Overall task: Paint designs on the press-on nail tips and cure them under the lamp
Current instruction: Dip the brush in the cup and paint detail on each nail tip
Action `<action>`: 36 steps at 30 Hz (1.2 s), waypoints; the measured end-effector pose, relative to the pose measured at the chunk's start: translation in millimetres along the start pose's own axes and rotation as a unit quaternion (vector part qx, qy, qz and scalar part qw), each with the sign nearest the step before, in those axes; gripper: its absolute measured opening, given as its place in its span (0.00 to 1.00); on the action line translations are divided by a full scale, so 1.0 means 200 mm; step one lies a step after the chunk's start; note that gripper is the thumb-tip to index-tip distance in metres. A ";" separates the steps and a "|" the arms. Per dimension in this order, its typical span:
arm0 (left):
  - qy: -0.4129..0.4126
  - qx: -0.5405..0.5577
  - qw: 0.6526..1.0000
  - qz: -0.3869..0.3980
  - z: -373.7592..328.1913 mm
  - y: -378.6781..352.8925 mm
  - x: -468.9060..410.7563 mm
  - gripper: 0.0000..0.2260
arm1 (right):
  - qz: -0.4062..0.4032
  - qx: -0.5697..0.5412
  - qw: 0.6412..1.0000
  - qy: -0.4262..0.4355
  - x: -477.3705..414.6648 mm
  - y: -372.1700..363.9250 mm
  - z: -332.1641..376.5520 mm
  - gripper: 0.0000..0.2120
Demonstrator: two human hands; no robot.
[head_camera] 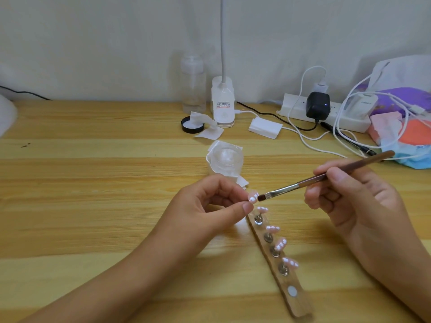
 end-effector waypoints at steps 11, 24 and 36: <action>0.003 0.001 1.000 -0.003 0.00 0.00 0.00 0.03 | 0.012 0.027 1.000 -0.006 0.01 0.00 -0.01 0.16; 0.022 0.039 0.999 0.005 0.00 -0.01 0.00 0.05 | -0.033 0.019 0.999 0.011 -0.01 0.05 -0.01 0.05; 0.015 0.025 1.000 0.009 0.00 -0.02 0.00 0.04 | 0.026 0.022 0.999 0.002 0.00 -0.01 -0.01 0.12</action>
Point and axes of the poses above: each hand's wrist, its own x-axis away from the middle knuckle, its own y-axis out of the back of the hand, z = x × y, the point moved 6 cm from there along -x, towards the middle knuckle, and after that the axes turned 15 degrees about y, right-handed, at the moved point
